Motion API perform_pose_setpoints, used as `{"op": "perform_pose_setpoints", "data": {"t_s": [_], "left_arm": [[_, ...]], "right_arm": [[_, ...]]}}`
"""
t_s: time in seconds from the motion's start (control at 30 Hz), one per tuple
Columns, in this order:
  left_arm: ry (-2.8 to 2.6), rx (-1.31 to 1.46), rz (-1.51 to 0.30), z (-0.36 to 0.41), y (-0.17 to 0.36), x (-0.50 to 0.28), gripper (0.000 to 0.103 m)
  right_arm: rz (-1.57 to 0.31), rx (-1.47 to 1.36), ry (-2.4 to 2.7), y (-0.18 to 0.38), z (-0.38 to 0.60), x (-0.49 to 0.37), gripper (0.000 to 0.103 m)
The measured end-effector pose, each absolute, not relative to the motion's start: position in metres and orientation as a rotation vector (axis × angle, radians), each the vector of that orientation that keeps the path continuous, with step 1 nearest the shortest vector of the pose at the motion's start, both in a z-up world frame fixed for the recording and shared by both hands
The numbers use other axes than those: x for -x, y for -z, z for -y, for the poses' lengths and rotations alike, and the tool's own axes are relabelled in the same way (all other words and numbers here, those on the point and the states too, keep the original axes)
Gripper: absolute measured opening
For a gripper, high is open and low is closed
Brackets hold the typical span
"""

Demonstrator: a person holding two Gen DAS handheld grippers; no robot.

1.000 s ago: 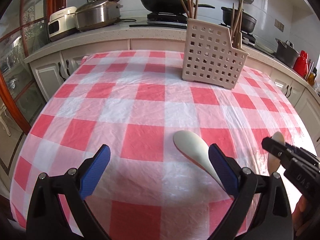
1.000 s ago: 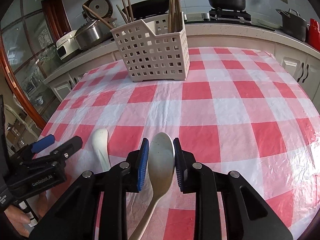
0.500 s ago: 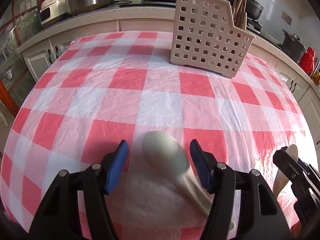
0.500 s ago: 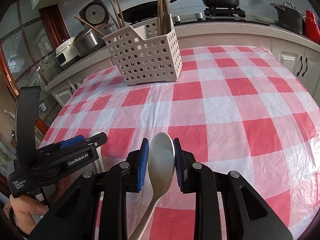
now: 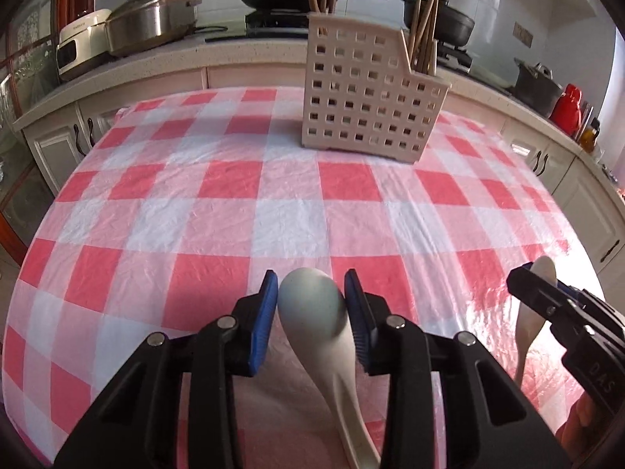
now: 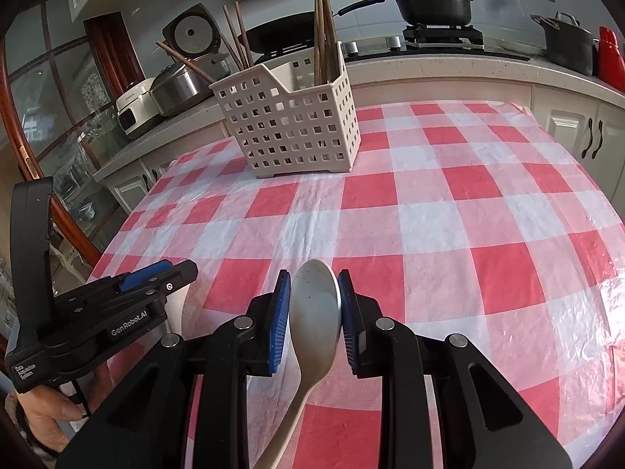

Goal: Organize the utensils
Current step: 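Close the left tool on the other white spoon while the right tool holds its spoon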

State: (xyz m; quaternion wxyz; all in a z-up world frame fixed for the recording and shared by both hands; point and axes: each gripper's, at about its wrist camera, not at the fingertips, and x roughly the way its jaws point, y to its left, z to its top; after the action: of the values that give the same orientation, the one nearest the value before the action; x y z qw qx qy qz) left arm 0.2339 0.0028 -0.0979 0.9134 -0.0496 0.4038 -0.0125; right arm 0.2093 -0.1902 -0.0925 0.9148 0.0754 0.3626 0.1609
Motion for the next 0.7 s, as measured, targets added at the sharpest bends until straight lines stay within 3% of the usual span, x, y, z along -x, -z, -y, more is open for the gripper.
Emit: {"op": "perform_pose_setpoints", "data": {"t_s": [0.23,0.27,0.7], "left_arm": [[0.058,0.075,-0.683,0.001,0.064,-0.208,0.034],[0.064,0.066,-0.668,0.002,0.061,-0.205,0.034],[0.087,0.023,-0.543,0.003,0.038,-0.178,0.034]], "right_arm": [[-0.672,-0.115,-0.339,0.071,0.183,-0.197,0.022],[-0.664,-0.107,-0.340,0.068,0.182,-0.195,0.011],[-0.608,-0.053,-0.344,0.052,0.170,-0.183,0.011]]}}
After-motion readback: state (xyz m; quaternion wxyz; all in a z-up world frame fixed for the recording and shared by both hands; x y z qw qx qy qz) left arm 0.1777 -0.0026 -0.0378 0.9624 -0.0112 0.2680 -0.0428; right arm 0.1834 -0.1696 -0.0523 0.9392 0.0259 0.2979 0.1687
